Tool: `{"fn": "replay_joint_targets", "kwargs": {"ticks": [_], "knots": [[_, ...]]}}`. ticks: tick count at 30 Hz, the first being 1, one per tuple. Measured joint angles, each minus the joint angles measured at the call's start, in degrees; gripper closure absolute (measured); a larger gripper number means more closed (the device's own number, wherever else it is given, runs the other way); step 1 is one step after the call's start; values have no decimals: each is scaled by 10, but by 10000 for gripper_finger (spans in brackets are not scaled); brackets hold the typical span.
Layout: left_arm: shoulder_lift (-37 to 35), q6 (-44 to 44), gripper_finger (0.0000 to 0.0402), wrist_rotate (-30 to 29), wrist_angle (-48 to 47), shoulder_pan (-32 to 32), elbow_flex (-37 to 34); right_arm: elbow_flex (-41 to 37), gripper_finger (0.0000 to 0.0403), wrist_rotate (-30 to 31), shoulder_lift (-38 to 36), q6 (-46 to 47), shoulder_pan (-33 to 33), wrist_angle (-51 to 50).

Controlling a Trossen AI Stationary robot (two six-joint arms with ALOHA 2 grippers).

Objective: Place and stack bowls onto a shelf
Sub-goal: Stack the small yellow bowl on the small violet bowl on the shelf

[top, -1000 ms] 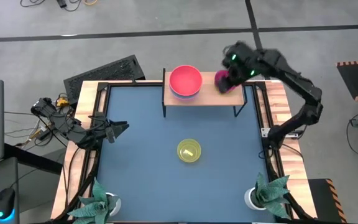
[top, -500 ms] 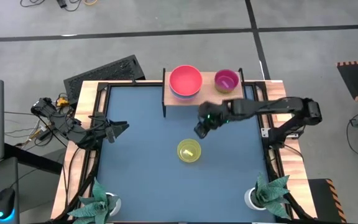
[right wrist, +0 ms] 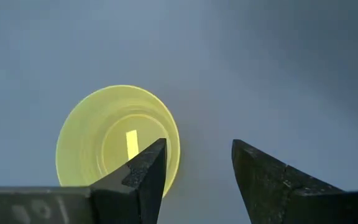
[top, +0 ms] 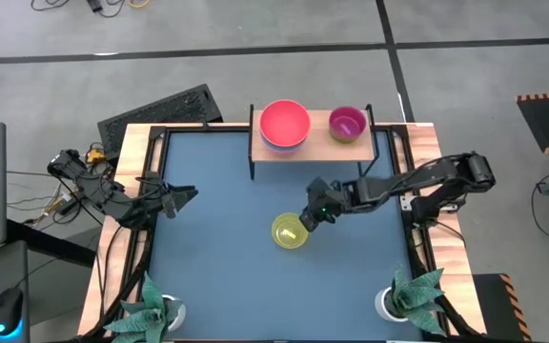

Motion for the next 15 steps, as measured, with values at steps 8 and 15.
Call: {"fn": "replay_joint_targets", "kwargs": {"ticks": [8,15], "knots": [[0,-1,193,0,0,0,0,0,197,-6,67,0,15,31],[0,-4,193,3,-1,0,0,5,198,-17,98,6,14,45]]}}
